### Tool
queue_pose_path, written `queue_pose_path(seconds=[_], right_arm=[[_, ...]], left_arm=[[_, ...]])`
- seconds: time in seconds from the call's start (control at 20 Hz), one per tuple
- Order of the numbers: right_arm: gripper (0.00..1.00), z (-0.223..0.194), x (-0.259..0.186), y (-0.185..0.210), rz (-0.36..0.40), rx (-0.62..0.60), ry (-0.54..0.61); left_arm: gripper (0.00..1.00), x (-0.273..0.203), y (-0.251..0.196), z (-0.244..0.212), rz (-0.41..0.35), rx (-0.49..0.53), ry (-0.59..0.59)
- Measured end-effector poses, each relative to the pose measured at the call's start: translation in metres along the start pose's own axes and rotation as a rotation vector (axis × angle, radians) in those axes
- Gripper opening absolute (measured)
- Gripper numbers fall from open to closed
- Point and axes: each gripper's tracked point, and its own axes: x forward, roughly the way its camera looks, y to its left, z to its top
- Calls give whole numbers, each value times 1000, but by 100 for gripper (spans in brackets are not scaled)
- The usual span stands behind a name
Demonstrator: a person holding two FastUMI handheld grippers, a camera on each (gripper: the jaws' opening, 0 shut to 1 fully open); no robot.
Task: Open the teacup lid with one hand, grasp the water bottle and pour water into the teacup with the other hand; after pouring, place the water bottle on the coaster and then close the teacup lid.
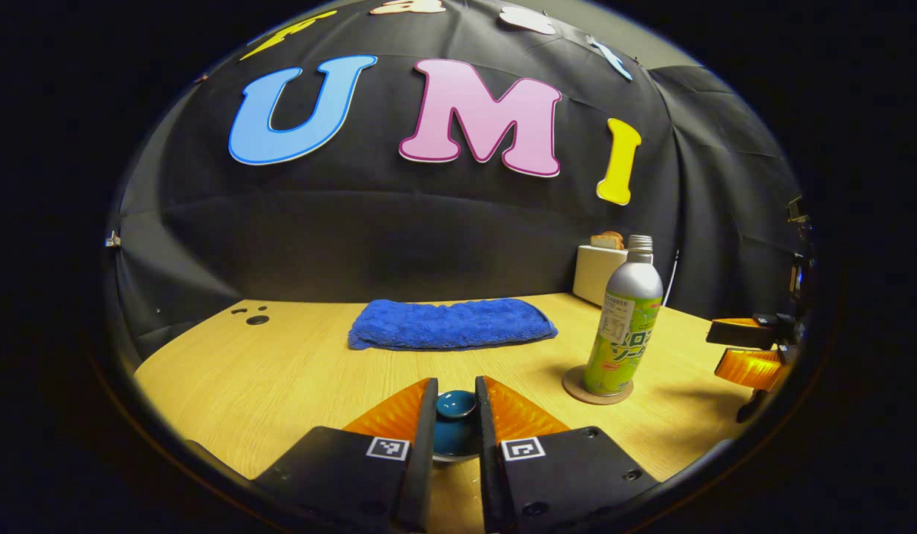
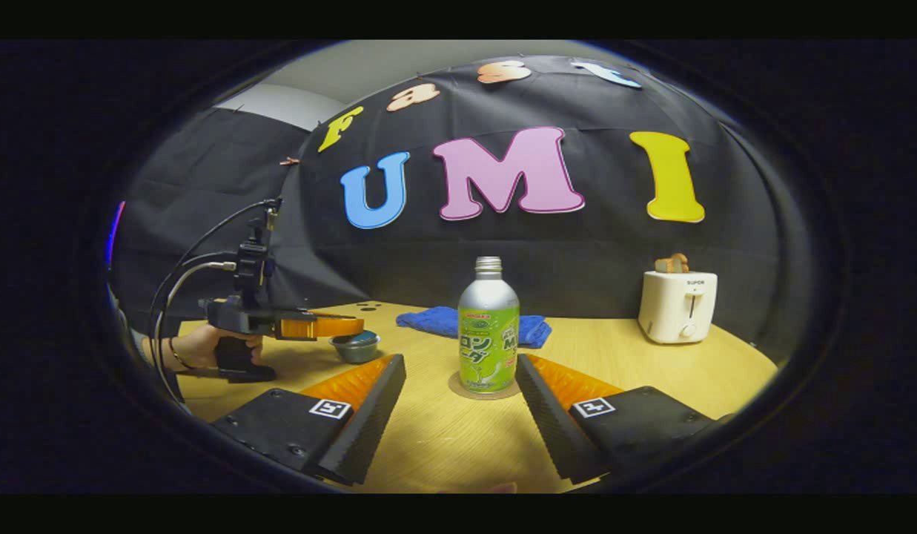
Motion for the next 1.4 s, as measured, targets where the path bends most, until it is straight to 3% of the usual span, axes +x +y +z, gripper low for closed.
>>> queue_pose_path(seconds=[0.6, 0.7, 0.9, 0.95, 1.05, 1.4], right_arm=[[93, 0, 1, -1, -4, 0, 0], [93, -1, 0, -2, -4, 0, 0], [93, -1, 0, -3, -11, 0, 1], [93, -1, 1, -4, -18, 0, 0], [93, -1, 1, -9, -42, -1, 0], [93, 1, -4, -15, -104, -3, -5]], left_arm=[[34, 5, 0, -7, 50, 116, 32], [41, 3, -3, -4, 50, 122, 21], [65, -11, -9, -5, 45, 85, -1], [81, -19, -7, -4, 56, 64, -19], [96, -35, -6, 0, 78, 20, -67], [98, -80, -2, 7, 144, -14, -170]])
